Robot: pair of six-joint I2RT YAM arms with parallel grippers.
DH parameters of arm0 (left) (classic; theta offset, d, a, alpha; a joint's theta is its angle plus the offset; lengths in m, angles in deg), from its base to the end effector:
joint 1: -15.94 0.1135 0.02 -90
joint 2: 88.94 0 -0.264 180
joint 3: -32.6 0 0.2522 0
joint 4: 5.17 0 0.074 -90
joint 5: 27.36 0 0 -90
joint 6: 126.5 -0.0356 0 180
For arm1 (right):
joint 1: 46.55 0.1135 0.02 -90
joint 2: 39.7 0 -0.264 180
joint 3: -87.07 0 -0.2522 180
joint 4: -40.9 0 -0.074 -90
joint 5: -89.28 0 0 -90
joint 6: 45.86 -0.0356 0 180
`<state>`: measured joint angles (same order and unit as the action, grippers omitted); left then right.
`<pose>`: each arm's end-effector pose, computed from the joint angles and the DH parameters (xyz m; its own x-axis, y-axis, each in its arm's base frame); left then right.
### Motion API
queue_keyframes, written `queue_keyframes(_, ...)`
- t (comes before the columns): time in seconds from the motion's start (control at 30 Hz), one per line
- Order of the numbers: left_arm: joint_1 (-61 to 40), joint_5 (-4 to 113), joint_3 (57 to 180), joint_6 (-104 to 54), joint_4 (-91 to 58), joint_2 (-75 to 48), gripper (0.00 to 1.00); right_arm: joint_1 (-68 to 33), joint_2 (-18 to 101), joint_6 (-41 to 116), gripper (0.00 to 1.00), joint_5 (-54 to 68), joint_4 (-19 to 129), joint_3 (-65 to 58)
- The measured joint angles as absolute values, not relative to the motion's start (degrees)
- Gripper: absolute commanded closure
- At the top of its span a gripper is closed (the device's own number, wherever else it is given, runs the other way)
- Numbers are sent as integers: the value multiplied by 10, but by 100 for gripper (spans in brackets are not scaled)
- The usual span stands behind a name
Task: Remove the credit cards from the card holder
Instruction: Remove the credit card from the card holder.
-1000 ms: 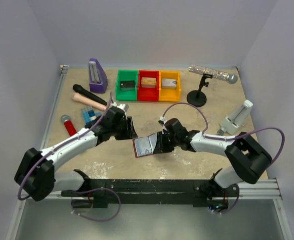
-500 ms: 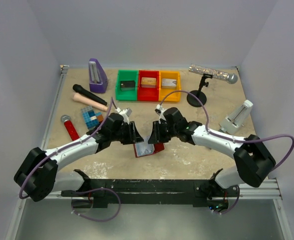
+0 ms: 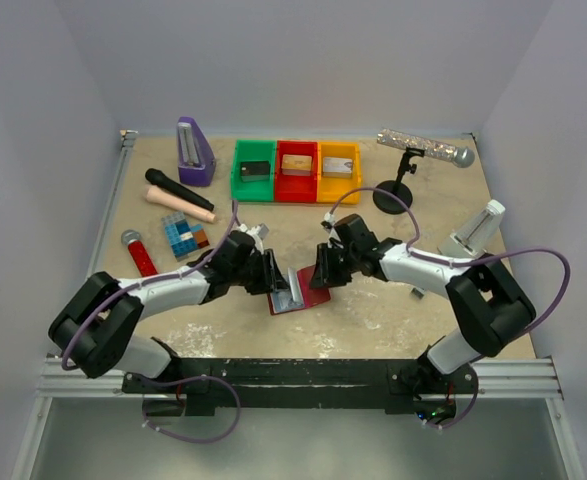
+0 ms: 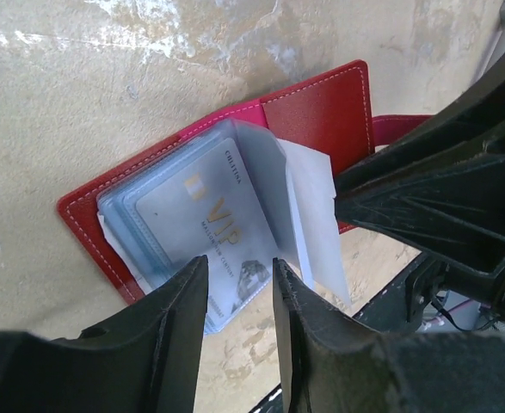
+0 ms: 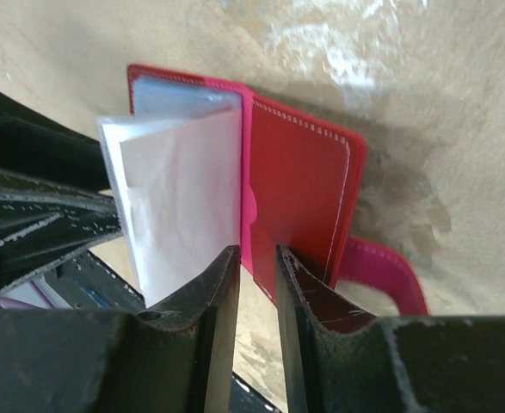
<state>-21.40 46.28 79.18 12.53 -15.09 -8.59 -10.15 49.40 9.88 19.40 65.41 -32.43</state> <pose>0.2035 -0.1679 0.1589 -0.9218 -0.2080 -0.3272 0.0731 0.7355 -0.6735 0.2356 0.1889 0.1708 -0.9393 -0.0358 -0.3412 -0.2355 0.7905 0.5653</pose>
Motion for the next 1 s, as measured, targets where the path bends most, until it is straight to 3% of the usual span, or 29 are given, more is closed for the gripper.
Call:
queue_keyframes(0.5, -277, 463, 894, 124, -152, 5, 60, -102, 451, 85, 72, 197, 619, -424)
queue_keyframes(0.83, -280, 462, 912, 124, -154, 56, 60, -101, 290, 88, 73, 186, 655, -435)
queue_keyframes(1.0, -281, 460, 931, 123, -154, 71, 60, -93, 267, 90, 78, 201, 654, -435)
